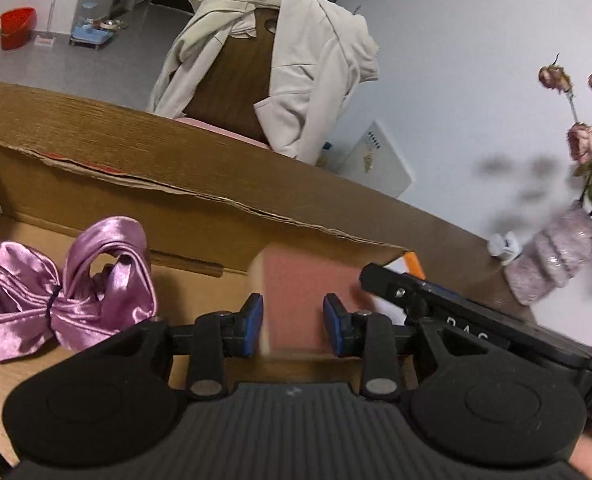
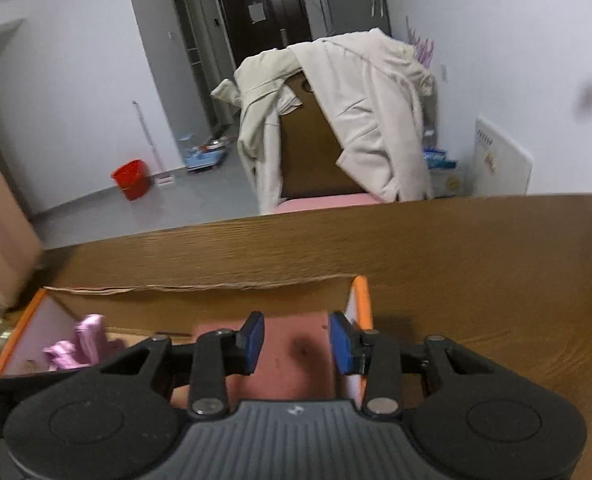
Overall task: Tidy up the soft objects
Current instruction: 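Carry the pink sponge into the cardboard box and open both grippers, then withdraw both tools from the box and reach toward the blue carton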
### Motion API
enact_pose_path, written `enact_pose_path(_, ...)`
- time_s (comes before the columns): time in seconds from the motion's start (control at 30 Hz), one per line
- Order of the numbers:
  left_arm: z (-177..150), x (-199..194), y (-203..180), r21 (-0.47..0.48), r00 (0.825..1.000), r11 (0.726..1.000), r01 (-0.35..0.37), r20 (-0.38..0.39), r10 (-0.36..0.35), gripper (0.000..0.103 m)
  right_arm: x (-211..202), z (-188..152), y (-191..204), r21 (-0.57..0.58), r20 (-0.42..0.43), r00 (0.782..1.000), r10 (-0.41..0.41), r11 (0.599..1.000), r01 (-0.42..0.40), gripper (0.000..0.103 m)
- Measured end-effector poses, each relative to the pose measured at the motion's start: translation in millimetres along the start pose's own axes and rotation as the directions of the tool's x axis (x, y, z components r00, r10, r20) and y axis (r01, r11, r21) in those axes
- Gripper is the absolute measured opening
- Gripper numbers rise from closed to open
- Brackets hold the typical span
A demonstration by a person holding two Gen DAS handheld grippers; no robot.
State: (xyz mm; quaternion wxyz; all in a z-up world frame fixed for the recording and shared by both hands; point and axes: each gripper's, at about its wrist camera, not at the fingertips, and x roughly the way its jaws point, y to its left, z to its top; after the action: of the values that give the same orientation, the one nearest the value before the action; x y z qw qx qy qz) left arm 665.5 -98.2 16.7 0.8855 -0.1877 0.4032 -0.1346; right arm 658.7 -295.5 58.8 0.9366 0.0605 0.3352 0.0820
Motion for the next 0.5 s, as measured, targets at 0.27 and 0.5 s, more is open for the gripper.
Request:
enact_pose_path(0.27, -1, -56, -21, 0.155, 0.994, 0.985, -0.072, 0.093, 0.058, 0.045, -51, 8, -1, -0.006, 0.057, 0.997, 0.042, 0.999, -0.042, 0.042)
enact_pose_path(0.5, -12, -165, -45, 0.305, 0.959, 0.933, -0.192, 0.261, 0.112, 0.071, -156, 10, 7, -0.072, 0.112, 0.991, 0.074, 0.995, -0.066, 0.061)
